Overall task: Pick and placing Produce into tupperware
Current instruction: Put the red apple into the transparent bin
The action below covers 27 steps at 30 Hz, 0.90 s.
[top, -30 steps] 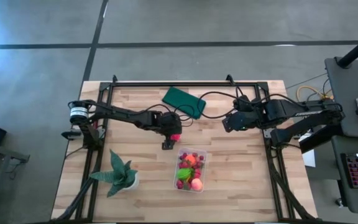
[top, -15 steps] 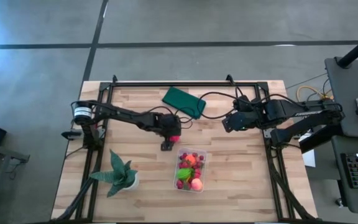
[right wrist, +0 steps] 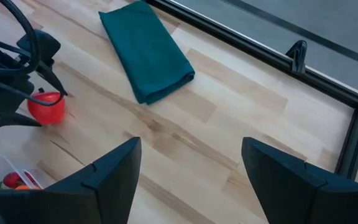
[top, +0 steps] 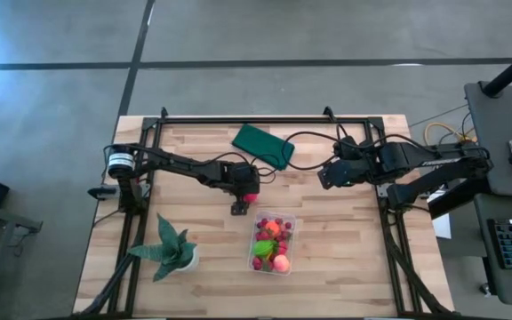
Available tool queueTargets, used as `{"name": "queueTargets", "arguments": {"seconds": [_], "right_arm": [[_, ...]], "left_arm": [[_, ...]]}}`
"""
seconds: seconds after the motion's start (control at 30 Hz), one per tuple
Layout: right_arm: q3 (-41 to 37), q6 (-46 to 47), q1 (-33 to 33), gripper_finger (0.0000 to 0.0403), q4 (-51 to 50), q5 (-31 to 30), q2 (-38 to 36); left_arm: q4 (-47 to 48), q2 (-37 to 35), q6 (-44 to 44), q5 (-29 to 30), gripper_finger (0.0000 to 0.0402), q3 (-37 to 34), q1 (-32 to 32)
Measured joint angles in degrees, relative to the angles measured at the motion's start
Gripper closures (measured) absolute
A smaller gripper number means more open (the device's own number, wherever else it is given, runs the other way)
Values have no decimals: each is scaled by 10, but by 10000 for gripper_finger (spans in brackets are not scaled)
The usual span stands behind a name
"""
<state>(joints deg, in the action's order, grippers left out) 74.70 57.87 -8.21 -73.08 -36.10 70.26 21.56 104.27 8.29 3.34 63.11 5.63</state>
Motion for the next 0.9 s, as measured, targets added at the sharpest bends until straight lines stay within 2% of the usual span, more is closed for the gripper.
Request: {"name": "queueTargets", "arguments": {"seconds": [0.2,0.47,0.7,0.9], "right_arm": [[0,0,0,133,0,0,0],[0,2,0,133,0,0,0],[0,2,0,133,1,0,0],[0,2,0,133,1,0,0]], "left_arm": [[0,-1,0,2,98,0,0],[0,-1,-4,3,149,1,0],[1,-10,-5,5,130,17,0],[0,-31,-5,25,123,69,0]]}}
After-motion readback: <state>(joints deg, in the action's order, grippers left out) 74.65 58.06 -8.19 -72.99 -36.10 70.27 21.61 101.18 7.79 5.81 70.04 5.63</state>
